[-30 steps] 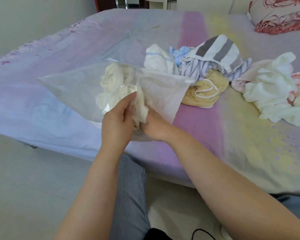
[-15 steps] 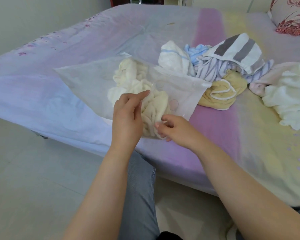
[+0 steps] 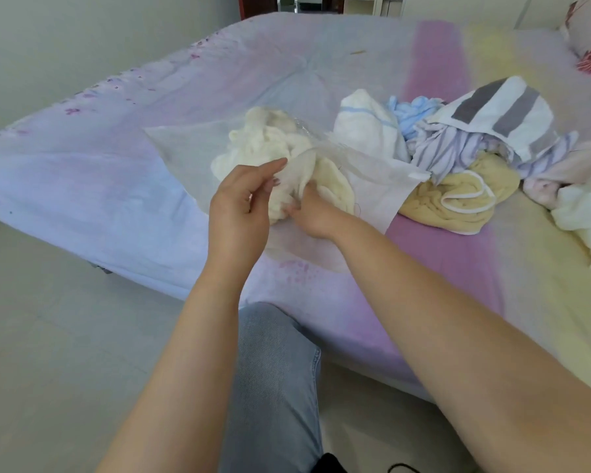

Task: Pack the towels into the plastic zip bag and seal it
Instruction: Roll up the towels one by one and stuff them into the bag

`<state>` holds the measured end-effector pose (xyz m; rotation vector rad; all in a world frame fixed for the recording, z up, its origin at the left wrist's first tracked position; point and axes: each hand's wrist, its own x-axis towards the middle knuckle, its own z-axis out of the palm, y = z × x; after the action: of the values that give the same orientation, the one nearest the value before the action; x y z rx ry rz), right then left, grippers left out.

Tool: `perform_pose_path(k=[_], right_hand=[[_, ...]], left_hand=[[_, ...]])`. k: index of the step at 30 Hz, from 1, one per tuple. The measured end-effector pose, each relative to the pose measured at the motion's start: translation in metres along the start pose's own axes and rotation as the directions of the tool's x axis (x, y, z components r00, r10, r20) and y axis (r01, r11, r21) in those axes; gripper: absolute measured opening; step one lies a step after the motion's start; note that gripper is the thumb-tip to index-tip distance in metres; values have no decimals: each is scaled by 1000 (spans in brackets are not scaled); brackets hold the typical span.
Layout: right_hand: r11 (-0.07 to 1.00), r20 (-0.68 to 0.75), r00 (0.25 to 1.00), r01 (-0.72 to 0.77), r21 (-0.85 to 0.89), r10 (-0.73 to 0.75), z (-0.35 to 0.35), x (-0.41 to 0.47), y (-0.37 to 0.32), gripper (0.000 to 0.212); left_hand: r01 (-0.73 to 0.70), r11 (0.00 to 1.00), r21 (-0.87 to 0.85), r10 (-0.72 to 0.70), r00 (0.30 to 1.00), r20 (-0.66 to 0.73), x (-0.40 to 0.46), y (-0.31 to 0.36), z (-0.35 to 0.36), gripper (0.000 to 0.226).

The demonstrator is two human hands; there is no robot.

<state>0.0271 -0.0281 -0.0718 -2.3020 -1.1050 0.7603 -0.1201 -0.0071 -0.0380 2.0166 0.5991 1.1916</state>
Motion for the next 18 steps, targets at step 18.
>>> perform_pose_path(k=[18], right_hand=[[899,-490,807,-427,-97,331,-96,-31,218,59]], left_hand=[[-2,970,243,-7,999,39,-14,7,48,27]])
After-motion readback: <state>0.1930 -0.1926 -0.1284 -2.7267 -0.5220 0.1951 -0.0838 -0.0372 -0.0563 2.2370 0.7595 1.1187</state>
